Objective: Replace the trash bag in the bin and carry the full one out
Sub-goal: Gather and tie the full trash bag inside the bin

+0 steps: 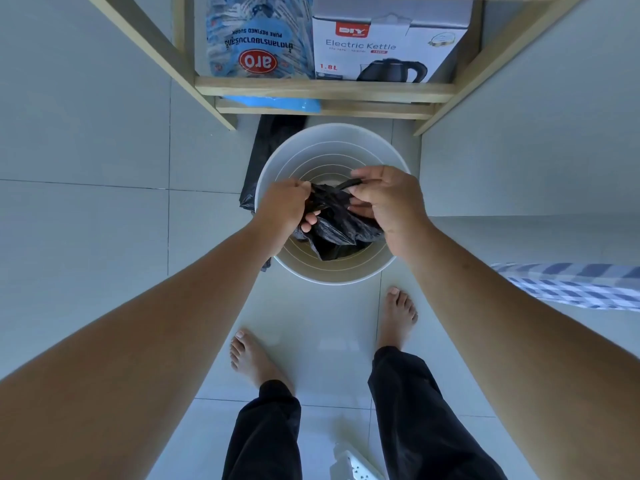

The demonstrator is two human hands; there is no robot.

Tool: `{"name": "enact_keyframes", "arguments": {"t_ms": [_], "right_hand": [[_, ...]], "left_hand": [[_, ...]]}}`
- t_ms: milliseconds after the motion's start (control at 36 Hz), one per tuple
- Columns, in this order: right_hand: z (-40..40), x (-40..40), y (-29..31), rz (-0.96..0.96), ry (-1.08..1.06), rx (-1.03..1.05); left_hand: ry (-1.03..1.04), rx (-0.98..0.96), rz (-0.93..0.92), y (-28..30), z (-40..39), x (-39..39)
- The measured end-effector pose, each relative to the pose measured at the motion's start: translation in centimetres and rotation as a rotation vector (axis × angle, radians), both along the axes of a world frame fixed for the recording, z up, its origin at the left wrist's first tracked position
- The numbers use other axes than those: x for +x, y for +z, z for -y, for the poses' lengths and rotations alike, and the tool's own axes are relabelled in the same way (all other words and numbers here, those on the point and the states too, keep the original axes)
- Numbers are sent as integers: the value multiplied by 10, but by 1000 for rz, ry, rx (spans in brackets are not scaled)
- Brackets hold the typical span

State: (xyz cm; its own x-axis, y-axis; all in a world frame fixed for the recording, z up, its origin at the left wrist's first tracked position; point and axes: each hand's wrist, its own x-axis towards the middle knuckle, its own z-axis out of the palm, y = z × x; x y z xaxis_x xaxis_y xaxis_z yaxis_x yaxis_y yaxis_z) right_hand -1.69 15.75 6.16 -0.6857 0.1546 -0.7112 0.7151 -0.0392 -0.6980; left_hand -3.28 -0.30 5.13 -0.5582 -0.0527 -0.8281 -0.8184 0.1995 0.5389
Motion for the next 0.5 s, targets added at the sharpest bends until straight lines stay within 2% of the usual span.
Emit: {"name": "enact_keyframes", "arguments": {"t_ms": [56,167,306,389,445,500], "right_hand": [[4,7,8,-147,186,106],[13,18,17,-425,561,379],[11,22,1,-603,966,656],[9,17,2,-507,1060,733],[7,8,6,-318,1119,700],[4,-4,10,-123,1122,582]], "left_hand": [[56,-6,73,1,-2,-2],[44,-6,165,6,-4,-4],[37,-61,213,7,-4,-3],[63,-1,190,10,-2,-1],[77,103,113,13,1,1],[-54,162,-10,14,5,5]]}}
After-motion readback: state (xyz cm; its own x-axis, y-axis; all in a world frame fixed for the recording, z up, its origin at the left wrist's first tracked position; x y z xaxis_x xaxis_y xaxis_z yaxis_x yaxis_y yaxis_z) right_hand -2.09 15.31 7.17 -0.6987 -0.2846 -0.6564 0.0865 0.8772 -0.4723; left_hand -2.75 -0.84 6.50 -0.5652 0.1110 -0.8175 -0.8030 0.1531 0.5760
